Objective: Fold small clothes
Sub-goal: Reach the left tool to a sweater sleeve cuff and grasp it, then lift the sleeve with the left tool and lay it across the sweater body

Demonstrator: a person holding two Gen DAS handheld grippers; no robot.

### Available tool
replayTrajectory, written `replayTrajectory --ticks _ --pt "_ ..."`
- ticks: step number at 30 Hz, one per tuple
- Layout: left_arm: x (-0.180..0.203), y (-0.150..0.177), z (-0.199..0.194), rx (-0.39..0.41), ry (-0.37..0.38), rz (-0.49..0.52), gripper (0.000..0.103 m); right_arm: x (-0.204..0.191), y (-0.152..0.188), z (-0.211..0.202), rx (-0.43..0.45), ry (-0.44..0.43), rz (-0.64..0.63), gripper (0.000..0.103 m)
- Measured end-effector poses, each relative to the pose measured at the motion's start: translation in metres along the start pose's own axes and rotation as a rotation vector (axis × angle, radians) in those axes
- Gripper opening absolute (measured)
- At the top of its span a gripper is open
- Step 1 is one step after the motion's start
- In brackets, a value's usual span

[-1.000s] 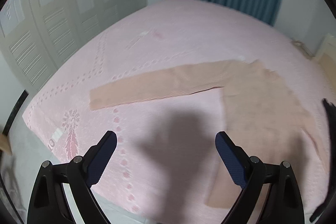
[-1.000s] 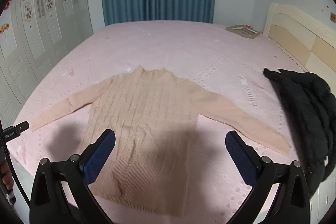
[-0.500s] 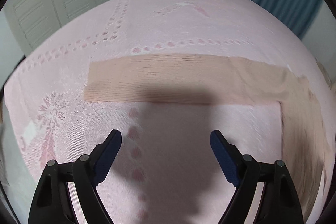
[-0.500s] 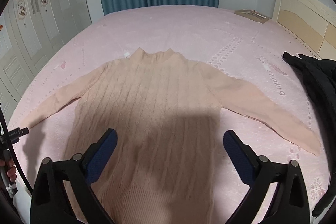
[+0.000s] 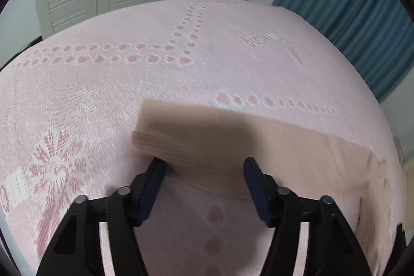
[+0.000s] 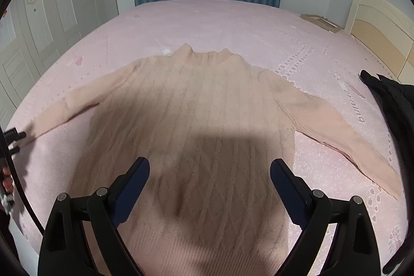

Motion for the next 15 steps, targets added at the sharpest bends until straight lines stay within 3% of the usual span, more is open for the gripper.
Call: replayTrajectory --ticks 2,3,5,10,15 --pt "0.003 -0.004 0.004 0.02 -0.042 0.006 0.042 0.002 0.0 0.001 0.001 0.018 -0.007 0.093" --pt "0.005 -0.005 0.006 0.031 -0.063 0.013 0.028 0.004 0.0 0.002 0.0 0.023 -0.007 0.093" --pt "0.012 -0.008 0.008 0.048 -0.057 0.035 0.011 0.01 0.001 0.002 -0.003 0.026 -0.001 0.093" --pt "0.048 -0.01 -0.01 0.11 -0.106 0.121 0.01 0.033 0.003 -0.003 0.001 0.043 0.014 0.093" --pt "0.105 0.001 -0.049 0.183 -0.068 0.232 0.01 0.065 0.005 -0.016 0.009 0.057 0.036 0.093"
Point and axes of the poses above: each gripper's, at about its wrist camera, not at the fingertips, and z roughly the way its jaws point, x to its right, y to its underside, the point moved 2 cm from there along z, roughly the way its jaws point, and after that the axes turned 9 degrees about -x, right-handed, at the moved point
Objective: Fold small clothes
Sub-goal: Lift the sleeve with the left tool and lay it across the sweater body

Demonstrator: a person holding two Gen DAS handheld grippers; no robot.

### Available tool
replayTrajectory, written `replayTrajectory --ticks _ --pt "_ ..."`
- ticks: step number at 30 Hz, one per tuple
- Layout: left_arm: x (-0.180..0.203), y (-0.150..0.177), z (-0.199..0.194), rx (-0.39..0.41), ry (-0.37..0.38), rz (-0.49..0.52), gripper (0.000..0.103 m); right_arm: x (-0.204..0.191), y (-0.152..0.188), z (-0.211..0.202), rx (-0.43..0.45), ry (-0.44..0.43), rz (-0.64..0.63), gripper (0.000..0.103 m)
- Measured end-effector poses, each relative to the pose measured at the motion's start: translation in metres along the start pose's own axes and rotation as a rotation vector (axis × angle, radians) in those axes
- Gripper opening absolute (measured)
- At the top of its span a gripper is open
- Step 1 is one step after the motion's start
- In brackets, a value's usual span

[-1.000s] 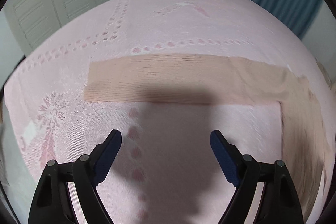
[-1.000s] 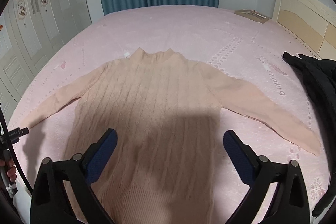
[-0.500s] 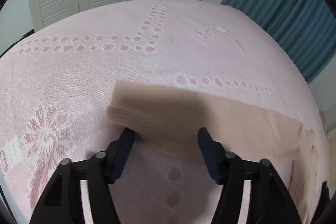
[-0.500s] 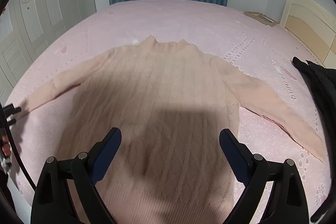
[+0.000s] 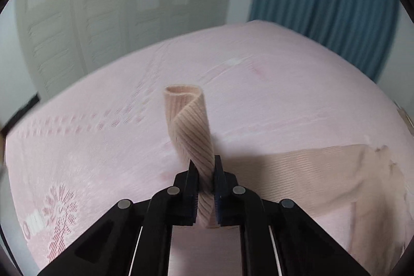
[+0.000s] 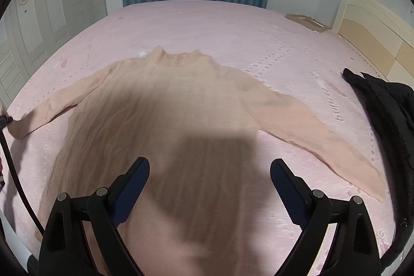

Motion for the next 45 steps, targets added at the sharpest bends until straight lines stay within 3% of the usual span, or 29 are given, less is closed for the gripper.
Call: replayTrajectory --ticks 7,13,17,27,37,45 --pt "0.12 -0.022 -0.048 0.068 0.103 0.13 0.01 0.059 -0.005 -0.015 -0.013 0.071 0.031 0.093" --pt "0.218 -0.017 -0.075 0.083 0.169 0.231 0.009 0.108 -0.014 -0.02 -0.032 0.09 0.108 0.093" --pt "0.272 0.01 -0.091 0.086 0.195 0.311 0.009 0.135 -0.013 -0.02 -0.034 0.118 0.133 0.093" --pt "0.389 0.08 -0.087 0.014 0.265 0.45 0.009 0.199 0.008 0.0 -0.071 0.126 0.206 0.093" --pt "0.471 0.17 -0.07 -0.127 0.365 0.578 0.01 0.253 0.055 0.027 -0.122 0.124 0.253 0.093" --pt "0.486 0.207 -0.059 -0.186 0.4 0.619 0.01 0.279 0.072 0.038 -0.129 0.075 0.34 0.093"
Point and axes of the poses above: each gripper's, at about its wrist camera, not at the fingertips, and z roughly the way its jaws point, x to its right, y to its underside, the point moved 2 cm from there along z, roughly the way its jaws point, and after that the axes turned 9 degrees about -x, right-handed, at the moved point
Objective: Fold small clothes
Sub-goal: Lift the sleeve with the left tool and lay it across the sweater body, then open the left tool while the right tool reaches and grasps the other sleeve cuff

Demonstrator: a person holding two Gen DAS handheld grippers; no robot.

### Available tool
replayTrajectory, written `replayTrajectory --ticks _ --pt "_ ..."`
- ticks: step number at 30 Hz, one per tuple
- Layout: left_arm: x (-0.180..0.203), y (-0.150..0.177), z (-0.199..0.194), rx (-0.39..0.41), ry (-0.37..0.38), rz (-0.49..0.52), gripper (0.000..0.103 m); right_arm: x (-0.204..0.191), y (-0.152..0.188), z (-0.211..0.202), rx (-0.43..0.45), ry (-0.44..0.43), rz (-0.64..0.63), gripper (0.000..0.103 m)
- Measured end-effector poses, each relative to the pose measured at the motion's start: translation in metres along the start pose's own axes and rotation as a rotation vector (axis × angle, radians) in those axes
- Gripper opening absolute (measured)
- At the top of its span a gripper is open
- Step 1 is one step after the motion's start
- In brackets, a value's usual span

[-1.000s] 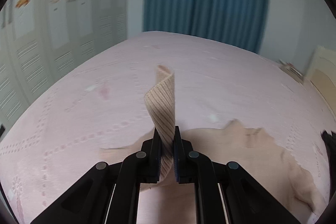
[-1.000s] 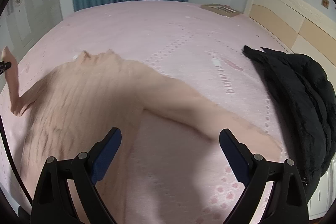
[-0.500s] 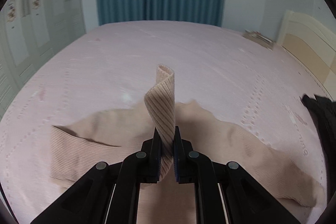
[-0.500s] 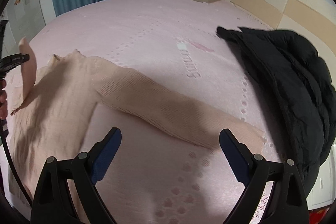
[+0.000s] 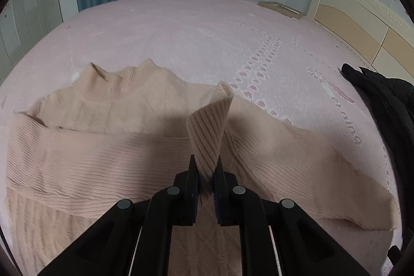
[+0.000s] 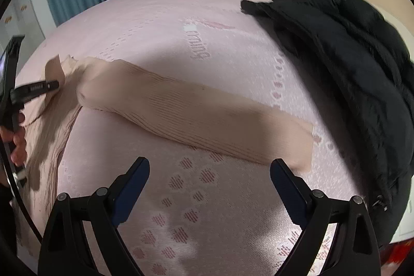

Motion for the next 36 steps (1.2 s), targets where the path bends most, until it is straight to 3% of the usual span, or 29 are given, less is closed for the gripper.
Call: replayTrajectory --ticks 5,7,9,12,23,24,29,31,36 --pt "-0.005 0.002 0.008 -0.026 0.047 -0.015 0.012 0.001 0.001 0.002 -0.003 0.009 0.012 0.093" --pt "-0.004 0.003 0.009 -0.038 0.051 -0.021 0.018 0.0 0.002 0.002 -0.005 0.005 0.018 0.093" --pt "-0.001 0.004 0.008 -0.045 0.052 -0.016 0.035 -0.002 0.002 0.004 -0.01 0.002 0.018 0.093" --pt "0.0 0.005 0.001 -0.028 0.035 -0.013 0.053 -0.006 0.002 0.004 -0.017 -0.002 0.012 0.093" --pt "-0.042 -0.001 -0.048 0.057 -0.037 -0.04 0.076 -0.006 0.009 -0.007 0.009 -0.068 0.047 0.093" --pt "-0.05 -0.002 -0.052 0.065 -0.049 -0.046 0.077 -0.003 0.012 -0.006 0.006 -0.082 0.057 0.092" --pt "-0.093 -0.002 -0.06 0.071 -0.074 -0.11 0.077 0.028 0.028 0.011 -0.038 -0.21 0.171 0.062" --pt "-0.108 -0.001 -0.059 0.07 -0.078 -0.134 0.077 0.039 0.031 0.021 -0.045 -0.26 0.233 0.057" --pt "-0.132 0.005 -0.051 0.07 -0.086 -0.153 0.077 0.056 0.025 0.038 -0.012 -0.344 0.361 0.057"
Point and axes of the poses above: each gripper's, at about its wrist camera, not at the fingertips, and z roughly the way its jaws point, x to its right, y to its underside, the point moved 2 cm from there along z, roughly the way its jaws point, and after that the axes turned 9 degrees about -x, right-handed, at the moved point
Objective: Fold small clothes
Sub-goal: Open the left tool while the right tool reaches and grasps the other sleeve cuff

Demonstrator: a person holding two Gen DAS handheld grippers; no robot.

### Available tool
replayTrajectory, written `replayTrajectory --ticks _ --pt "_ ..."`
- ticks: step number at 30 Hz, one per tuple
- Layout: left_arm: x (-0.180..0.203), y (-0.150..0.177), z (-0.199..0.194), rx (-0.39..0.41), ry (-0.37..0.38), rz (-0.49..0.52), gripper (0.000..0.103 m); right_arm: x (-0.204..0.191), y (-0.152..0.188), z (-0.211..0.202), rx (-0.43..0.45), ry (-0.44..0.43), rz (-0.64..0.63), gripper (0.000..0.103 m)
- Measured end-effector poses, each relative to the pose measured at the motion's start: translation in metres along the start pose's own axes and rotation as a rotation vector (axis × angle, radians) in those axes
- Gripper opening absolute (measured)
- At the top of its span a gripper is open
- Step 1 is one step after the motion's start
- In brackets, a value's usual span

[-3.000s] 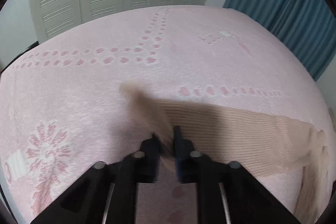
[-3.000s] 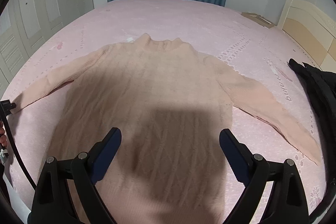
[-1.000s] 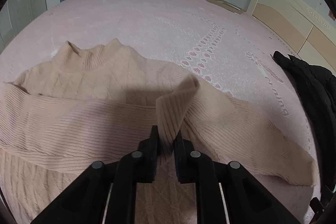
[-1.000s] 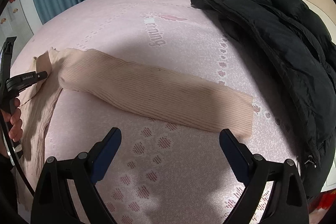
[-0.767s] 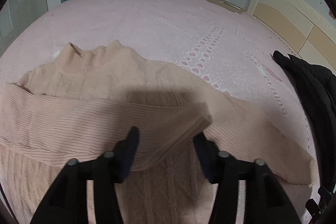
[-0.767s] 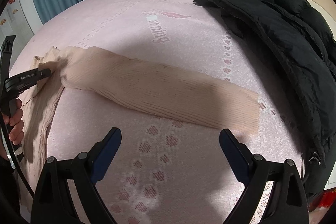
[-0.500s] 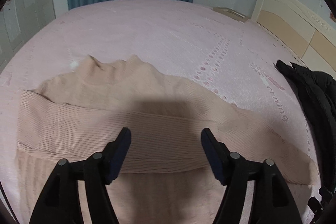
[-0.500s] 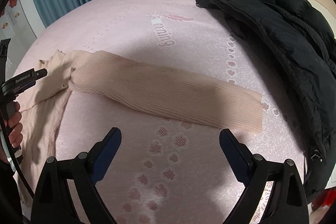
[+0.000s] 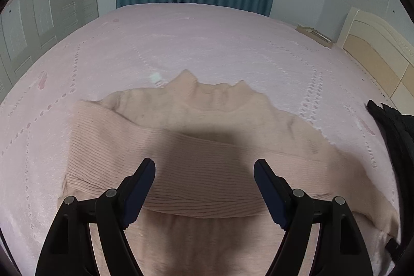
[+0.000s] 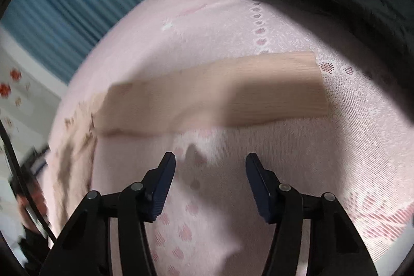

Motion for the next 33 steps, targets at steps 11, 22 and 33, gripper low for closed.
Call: replayTrajectory --ticks 11,22,33 --pt "-0.048 0.001 0.016 -0.016 0.01 -0.08 0.077 0.023 -0.033 0.011 0.076 -0.001 0.115 0.032" --pt "-0.077 0.003 0.004 0.007 0.012 -0.069 0.077 0.037 -0.018 -0.012 0.103 0.056 0.188 0.043" --pt "-0.103 0.001 -0.01 0.031 -0.022 -0.082 0.077 0.042 -0.037 -0.008 0.169 0.055 0.242 0.063"
Point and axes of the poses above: each gripper's, at about its wrist camera, not at the fingertips, and z roughly the way its jaws point, x to its right, y to its underside, the point moved 2 cm from there along z, roughly the way its jaws point, and after that the axes turned 9 degrees about -x, right-handed, at the moved point
